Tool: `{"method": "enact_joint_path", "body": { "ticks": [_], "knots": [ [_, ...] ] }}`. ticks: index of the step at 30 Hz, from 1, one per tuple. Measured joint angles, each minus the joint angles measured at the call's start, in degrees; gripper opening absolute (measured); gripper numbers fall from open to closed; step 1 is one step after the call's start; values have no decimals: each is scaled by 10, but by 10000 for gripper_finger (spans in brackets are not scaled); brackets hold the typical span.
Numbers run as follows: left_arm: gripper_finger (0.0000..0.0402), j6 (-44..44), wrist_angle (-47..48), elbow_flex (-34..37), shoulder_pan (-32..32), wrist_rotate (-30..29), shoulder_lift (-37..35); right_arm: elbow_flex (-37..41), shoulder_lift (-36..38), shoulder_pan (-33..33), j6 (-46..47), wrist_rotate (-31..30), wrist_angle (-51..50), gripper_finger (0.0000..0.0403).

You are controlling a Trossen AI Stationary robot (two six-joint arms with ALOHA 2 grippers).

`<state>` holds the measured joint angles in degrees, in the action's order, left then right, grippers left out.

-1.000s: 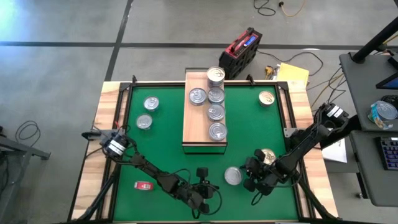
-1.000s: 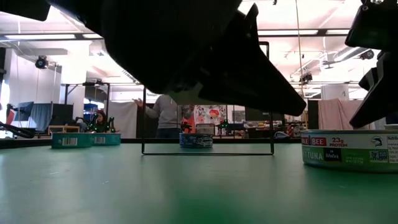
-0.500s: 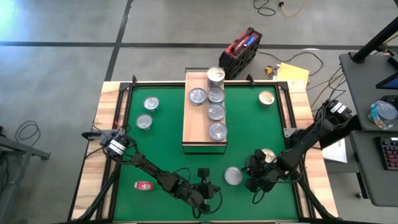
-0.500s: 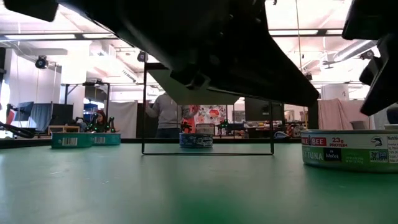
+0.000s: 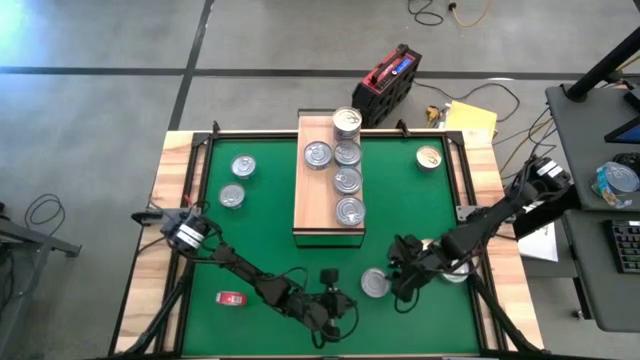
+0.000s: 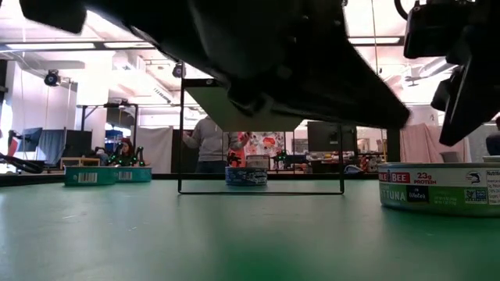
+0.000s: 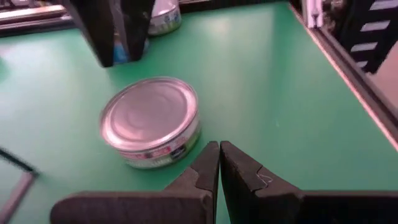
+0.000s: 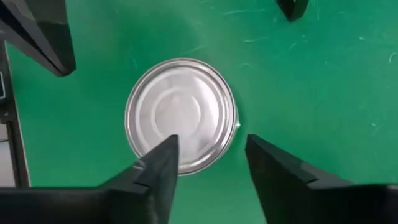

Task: Stack canned seafood by type on shelf
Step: Stack the top green tuna can on top of the green tuna can on the shelf

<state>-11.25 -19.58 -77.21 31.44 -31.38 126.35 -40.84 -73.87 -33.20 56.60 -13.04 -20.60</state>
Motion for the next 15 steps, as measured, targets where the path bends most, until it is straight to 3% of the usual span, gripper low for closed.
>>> {"method": "enact_joint_path", "body": {
  "ticks": [7,15],
  "knots": [
    [0,13,-24,-15,-2,2,28,0,-9,2,7,0,3,247],
    [0,30,-22,-50,-18,27,62,7,-19,2,9,-5,22,269]
  ]
}}
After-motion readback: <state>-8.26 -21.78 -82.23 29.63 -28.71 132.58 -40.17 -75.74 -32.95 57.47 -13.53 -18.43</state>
